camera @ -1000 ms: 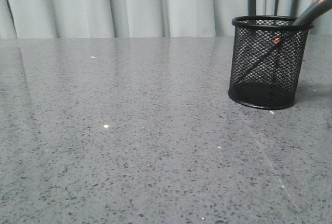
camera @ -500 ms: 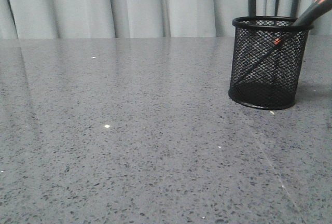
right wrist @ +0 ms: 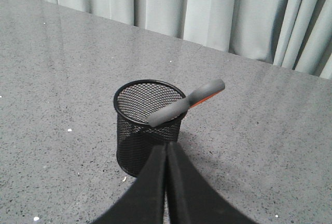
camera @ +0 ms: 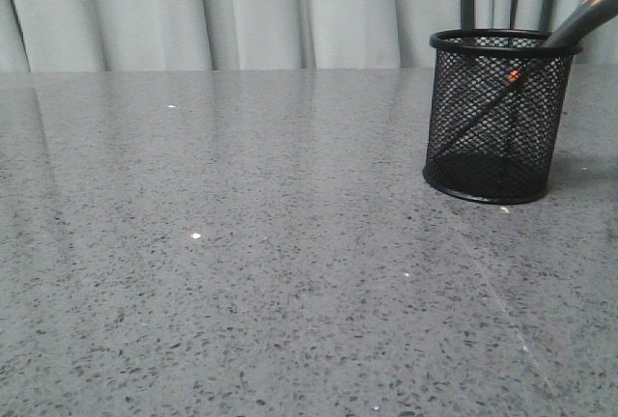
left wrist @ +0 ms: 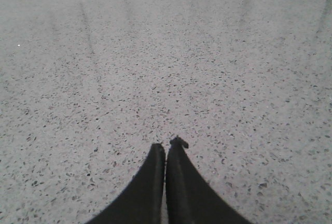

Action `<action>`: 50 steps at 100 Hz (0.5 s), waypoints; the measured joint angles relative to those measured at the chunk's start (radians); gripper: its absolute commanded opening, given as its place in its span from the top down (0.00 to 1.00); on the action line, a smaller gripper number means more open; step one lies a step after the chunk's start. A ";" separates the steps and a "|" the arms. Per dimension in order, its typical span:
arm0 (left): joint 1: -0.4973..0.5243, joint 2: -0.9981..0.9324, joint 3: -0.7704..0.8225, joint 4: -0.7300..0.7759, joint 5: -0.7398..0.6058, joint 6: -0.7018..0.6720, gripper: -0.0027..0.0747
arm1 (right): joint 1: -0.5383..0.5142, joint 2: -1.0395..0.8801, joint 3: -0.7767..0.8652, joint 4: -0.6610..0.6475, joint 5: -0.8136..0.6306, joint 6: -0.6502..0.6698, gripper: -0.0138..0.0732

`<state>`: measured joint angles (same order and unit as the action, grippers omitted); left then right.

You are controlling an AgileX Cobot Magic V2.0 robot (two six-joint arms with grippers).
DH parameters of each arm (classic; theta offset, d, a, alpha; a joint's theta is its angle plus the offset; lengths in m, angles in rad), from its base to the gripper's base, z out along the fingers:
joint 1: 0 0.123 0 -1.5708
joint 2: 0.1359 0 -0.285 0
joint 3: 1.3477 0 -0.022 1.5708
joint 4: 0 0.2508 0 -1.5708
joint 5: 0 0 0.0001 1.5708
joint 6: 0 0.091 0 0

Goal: Put scissors into bucket

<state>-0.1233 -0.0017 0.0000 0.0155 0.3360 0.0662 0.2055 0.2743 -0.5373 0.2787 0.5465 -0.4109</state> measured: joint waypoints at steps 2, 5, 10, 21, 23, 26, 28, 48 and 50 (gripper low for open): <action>0.000 0.000 0.000 0.000 0.000 0.000 0.99 | 0.000 0.000 0.000 0.000 0.000 0.000 0.89; 0.000 0.000 0.000 0.000 0.000 0.000 0.99 | 0.000 0.000 0.000 0.000 0.000 0.000 0.89; 0.000 0.000 0.000 0.000 0.000 0.000 0.99 | 0.000 0.000 0.000 0.000 0.000 0.000 0.89; 0.000 0.000 0.000 0.000 0.000 0.000 0.99 | 0.000 0.000 0.000 0.000 0.000 0.000 0.89; 0.000 0.000 0.000 0.000 0.000 0.000 0.99 | 0.000 0.000 0.000 0.000 0.000 0.000 0.89; 0.000 0.000 0.000 0.000 0.000 0.000 0.99 | 0.000 0.000 0.000 0.000 0.000 0.000 0.89; 0.000 0.000 0.000 0.000 0.000 0.000 0.99 | 0.000 0.000 0.000 0.000 0.000 0.000 0.89; 0.000 0.000 0.000 0.000 0.000 0.000 0.99 | -0.006 -0.009 0.040 -0.019 -0.014 0.008 0.89; 0.000 0.000 0.000 0.000 0.000 0.000 0.99 | -0.010 -0.019 0.053 -0.027 -0.024 0.018 0.89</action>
<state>-0.1233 -0.0017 0.0000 0.0155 0.3360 0.0662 0.1952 0.2553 -0.4838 0.2517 0.5223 -0.3930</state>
